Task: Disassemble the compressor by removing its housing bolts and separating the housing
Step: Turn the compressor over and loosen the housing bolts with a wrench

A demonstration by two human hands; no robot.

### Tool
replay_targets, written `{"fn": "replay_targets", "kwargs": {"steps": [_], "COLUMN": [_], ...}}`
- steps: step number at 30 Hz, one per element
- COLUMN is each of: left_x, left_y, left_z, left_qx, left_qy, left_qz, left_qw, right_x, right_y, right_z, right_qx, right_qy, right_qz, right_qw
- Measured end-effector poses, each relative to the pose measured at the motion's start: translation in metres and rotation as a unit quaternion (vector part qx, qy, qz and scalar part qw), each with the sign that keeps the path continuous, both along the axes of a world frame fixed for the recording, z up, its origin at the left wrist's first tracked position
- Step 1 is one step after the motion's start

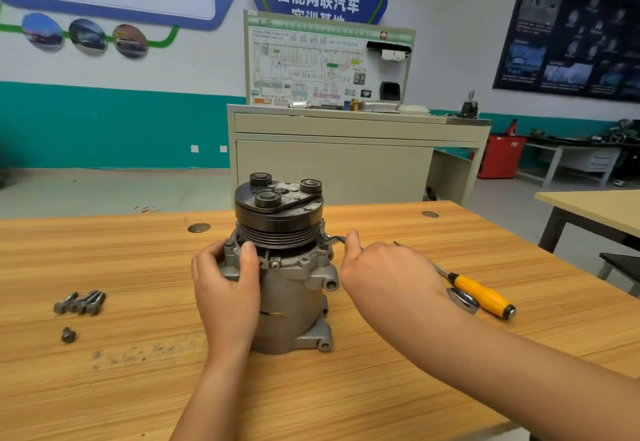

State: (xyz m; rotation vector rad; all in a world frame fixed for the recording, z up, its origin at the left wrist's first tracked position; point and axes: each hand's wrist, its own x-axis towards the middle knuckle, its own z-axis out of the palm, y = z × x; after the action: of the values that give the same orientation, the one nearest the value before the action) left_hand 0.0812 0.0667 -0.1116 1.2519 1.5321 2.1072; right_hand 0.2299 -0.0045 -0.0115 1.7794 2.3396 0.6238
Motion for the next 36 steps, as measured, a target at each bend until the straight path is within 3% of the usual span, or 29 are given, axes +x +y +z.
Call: {"fn": "replay_targets", "kwargs": {"steps": [12,23,31,36], "left_x": [0.001,0.001,-0.003,-0.027], "left_y": [-0.001,-0.001,0.010,0.029], "left_z": [0.001,0.001,0.000,0.010], "left_qx": [0.002,-0.003,0.023,-0.022], "left_qy": [-0.011,-0.019,-0.004,-0.024], "left_qz": [-0.002,-0.005,0.010,-0.070], "left_qw": [1.000,1.000,1.000,0.997], "right_x": [0.002,0.036,0.049,0.054], "right_y": [0.003,0.019,0.030,0.033], "right_z": [-0.010,-0.001,0.004,0.001], "right_qx": [0.031,0.064,0.060,0.108], "right_qy": [-0.049,-0.056,-0.048,0.012], "right_qz": [0.066,0.049,0.138,0.271], "right_qw": [0.996,0.995,0.987,0.957]}}
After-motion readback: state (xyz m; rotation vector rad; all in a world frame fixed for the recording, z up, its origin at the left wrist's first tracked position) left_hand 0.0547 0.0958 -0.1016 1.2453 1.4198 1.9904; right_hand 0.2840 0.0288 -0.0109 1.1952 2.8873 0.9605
